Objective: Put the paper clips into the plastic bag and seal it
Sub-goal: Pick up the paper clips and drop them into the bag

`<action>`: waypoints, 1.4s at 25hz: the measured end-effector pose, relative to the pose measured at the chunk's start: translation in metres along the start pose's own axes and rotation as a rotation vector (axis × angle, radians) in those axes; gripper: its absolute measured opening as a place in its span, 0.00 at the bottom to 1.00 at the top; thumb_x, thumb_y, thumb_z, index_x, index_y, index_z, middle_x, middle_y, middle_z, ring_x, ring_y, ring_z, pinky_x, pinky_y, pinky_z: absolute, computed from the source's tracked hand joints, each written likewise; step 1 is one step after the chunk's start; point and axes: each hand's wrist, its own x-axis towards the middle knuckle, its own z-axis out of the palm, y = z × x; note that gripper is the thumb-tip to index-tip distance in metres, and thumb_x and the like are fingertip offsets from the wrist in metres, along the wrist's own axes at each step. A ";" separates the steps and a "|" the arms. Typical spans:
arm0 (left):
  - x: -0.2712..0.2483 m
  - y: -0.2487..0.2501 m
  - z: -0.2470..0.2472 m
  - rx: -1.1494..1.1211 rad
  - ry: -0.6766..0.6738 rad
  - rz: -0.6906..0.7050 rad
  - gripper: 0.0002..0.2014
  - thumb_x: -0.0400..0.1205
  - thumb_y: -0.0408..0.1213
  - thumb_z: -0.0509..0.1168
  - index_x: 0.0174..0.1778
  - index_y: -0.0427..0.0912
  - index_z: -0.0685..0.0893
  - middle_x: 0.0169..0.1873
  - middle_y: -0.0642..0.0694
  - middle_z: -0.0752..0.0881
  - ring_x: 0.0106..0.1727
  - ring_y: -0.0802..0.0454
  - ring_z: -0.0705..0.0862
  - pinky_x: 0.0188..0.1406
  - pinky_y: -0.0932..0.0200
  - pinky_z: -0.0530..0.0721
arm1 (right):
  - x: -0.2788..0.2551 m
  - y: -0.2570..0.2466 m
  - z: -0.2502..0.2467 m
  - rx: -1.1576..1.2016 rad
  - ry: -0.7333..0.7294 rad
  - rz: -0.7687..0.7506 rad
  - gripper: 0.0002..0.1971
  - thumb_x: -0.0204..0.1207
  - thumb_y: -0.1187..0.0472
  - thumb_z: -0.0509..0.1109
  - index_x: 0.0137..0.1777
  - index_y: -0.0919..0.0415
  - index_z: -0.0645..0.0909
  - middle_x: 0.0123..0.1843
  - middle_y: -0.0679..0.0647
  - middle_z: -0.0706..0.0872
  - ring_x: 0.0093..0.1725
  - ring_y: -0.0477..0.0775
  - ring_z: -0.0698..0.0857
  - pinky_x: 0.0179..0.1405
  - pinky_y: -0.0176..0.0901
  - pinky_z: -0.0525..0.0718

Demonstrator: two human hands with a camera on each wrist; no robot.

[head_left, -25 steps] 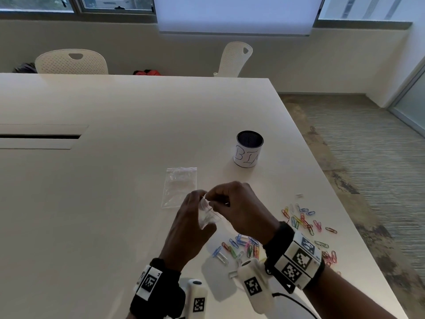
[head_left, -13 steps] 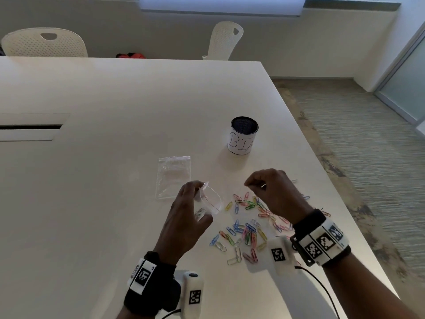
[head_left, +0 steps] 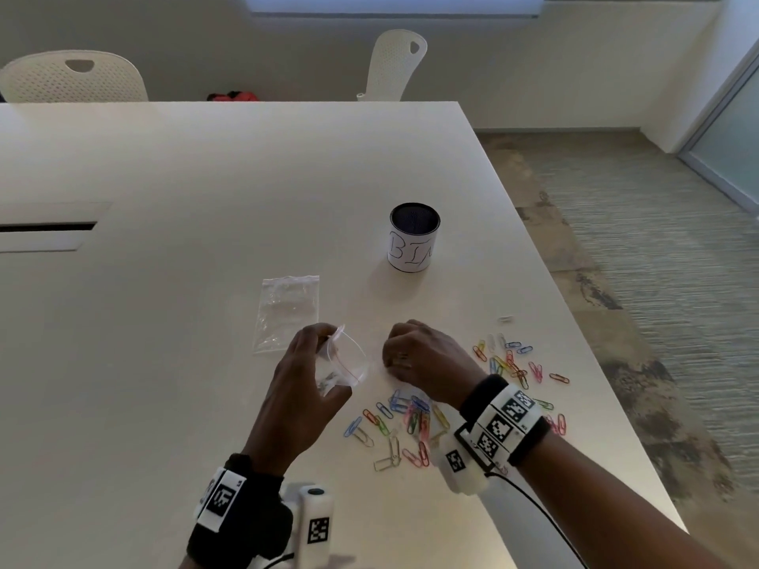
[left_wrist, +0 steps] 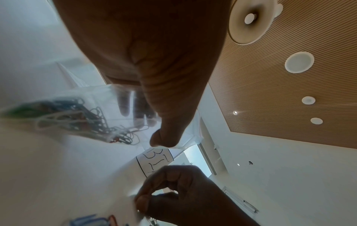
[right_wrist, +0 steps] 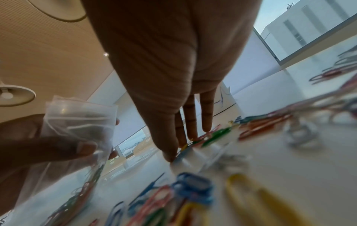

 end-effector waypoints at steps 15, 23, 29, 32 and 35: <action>-0.002 0.003 0.007 0.007 0.041 0.018 0.32 0.75 0.31 0.80 0.73 0.48 0.75 0.58 0.51 0.81 0.58 0.53 0.82 0.45 0.73 0.79 | -0.031 0.036 -0.032 -0.096 -0.136 -0.051 0.15 0.82 0.50 0.73 0.67 0.48 0.85 0.69 0.47 0.83 0.64 0.48 0.83 0.60 0.47 0.88; -0.001 0.001 0.006 0.017 0.046 0.032 0.32 0.75 0.32 0.80 0.73 0.48 0.75 0.58 0.53 0.81 0.58 0.53 0.82 0.45 0.72 0.80 | -0.041 0.038 -0.028 -0.153 -0.159 -0.055 0.16 0.82 0.55 0.75 0.69 0.46 0.85 0.69 0.47 0.82 0.63 0.47 0.83 0.60 0.38 0.84; -0.002 0.003 0.004 0.016 0.032 0.030 0.32 0.75 0.31 0.80 0.73 0.48 0.75 0.58 0.52 0.80 0.58 0.53 0.82 0.42 0.74 0.80 | -0.037 0.028 -0.020 -0.186 -0.112 -0.037 0.08 0.85 0.66 0.69 0.58 0.57 0.88 0.54 0.52 0.86 0.46 0.48 0.87 0.47 0.39 0.88; -0.001 0.004 0.004 0.016 0.026 0.035 0.32 0.75 0.31 0.80 0.73 0.48 0.74 0.58 0.52 0.80 0.59 0.53 0.82 0.44 0.73 0.79 | -0.034 0.020 -0.017 -0.231 -0.094 -0.021 0.09 0.84 0.69 0.66 0.57 0.59 0.85 0.50 0.53 0.84 0.43 0.47 0.80 0.41 0.33 0.77; 0.000 0.005 0.003 0.009 0.023 0.029 0.33 0.75 0.31 0.80 0.73 0.49 0.74 0.59 0.52 0.80 0.59 0.54 0.82 0.44 0.73 0.79 | -0.030 0.015 -0.019 -0.229 -0.119 -0.002 0.07 0.83 0.71 0.67 0.51 0.60 0.84 0.48 0.54 0.83 0.35 0.43 0.74 0.33 0.28 0.69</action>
